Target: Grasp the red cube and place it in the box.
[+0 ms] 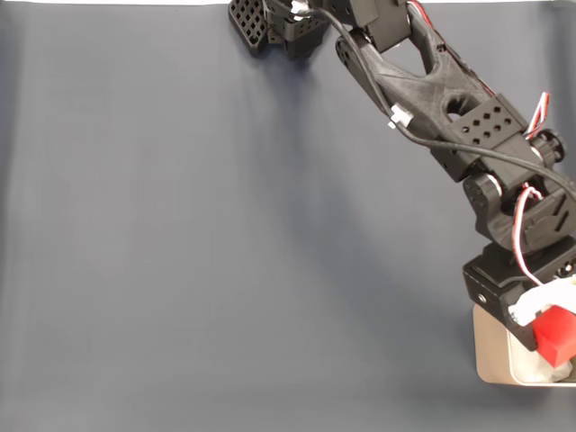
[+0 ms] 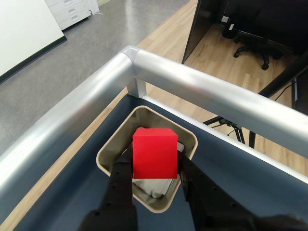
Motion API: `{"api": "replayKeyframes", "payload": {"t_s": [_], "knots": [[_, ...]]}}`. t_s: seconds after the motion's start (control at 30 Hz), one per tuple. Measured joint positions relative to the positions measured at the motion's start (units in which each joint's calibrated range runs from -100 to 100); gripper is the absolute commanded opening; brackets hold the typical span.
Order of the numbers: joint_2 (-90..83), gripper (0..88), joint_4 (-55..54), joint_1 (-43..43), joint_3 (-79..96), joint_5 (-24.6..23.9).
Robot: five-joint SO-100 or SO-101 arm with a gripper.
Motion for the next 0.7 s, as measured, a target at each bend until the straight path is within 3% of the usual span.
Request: {"api": "replayKeyframes", "payload": {"t_s": [0.4, 0.43, 0.57, 0.7], "knots": [[0.0, 13.1, 0.0, -0.5, 0.0, 0.0], [0.0, 15.3, 0.0, -0.5, 0.0, 0.0], [0.0, 37.8, 0.1, -0.5, 0.0, 0.0], [0.0, 44.9, 2.8, -0.5, -1.7, 0.2]]}}
